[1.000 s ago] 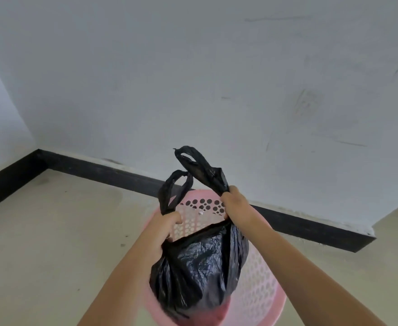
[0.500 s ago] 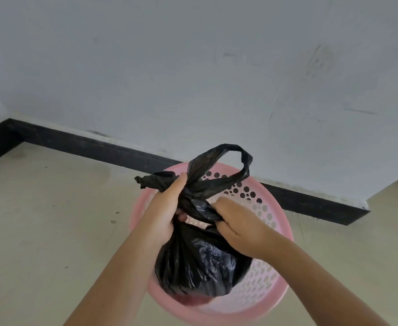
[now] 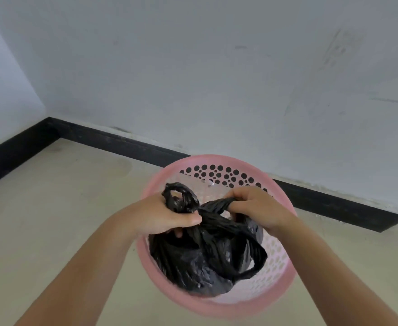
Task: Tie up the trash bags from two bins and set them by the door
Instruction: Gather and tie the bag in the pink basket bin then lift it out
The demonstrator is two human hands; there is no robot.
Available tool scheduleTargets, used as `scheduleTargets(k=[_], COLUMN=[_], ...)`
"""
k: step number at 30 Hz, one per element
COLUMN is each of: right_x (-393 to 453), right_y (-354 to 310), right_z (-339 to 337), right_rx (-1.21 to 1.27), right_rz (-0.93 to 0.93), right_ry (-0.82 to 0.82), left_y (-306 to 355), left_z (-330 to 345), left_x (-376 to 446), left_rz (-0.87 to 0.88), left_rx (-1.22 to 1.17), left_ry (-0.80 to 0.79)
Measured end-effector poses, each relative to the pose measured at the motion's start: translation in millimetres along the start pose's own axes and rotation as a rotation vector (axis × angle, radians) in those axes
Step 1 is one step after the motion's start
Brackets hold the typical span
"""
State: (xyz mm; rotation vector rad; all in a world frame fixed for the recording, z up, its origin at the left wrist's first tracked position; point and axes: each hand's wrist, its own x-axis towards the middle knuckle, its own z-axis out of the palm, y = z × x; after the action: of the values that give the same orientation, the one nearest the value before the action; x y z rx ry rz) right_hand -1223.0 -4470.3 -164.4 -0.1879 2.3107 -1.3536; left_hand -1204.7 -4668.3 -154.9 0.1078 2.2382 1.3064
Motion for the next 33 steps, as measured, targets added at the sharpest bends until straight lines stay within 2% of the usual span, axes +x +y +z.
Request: scheduleTargets(k=[4, 7, 9, 11, 15, 17, 22, 24, 28, 31, 33], right_x=[-3.7, -13.5, -18.8, -19.5, -24.2, -23.2, -23.4, -23.5, -24.9, -27.7, -31.8], right_y=[-2.3, 0.5, 0.1, 1.7, -1.6, 0.0, -2.8, -2.9, -4.7, 0.5, 1.0], right_z=[-4.0, -9.1, -10.7, -12.7, -11.6, -8.4, -3.9, -2.0, 1.6, -3.7, -6.9], right_rx=[0.162, 0.161, 0.081, 0.015, -0.069, -0.1, 0.1, 0.165, 0.184, 0.051, 0.056], right_rz=[-0.048, -0.126, -0.126, -0.105, -0.027, 0.019, -0.055, -0.101, -0.225, -0.346, -0.419], right_ry=[0.087, -0.109, -0.179, -0.136, -0.092, -0.056, 0.386, 0.459, 0.488, 0.457, 0.416], left_y=[7.8, 9.0, 10.8, 15.2, 21.5, 20.4, 15.7, 16.6, 16.1, 17.9, 18.3], left_z=[14.8, 25.2, 31.2, 35.5, 38.2, 37.9, 30.4, 32.6, 36.3, 36.4, 36.4], left_x=[5.4, 10.2, 12.5, 11.2, 9.2, 8.8, 9.6, 9.7, 11.5, 8.1, 7.5], left_rz=[0.226, 0.321, 0.354, 0.371, 0.41, 0.41, 0.346, 0.328, 0.346, 0.381, 0.389], left_rx=[0.149, 0.06, 0.013, -0.058, 0.024, -0.029, -0.355, -0.363, -0.376, -0.307, -0.265], left_ry=[0.272, 0.52, 0.594, 0.594, 0.547, 0.515, 0.421, 0.408, 0.505, 0.476, 0.472])
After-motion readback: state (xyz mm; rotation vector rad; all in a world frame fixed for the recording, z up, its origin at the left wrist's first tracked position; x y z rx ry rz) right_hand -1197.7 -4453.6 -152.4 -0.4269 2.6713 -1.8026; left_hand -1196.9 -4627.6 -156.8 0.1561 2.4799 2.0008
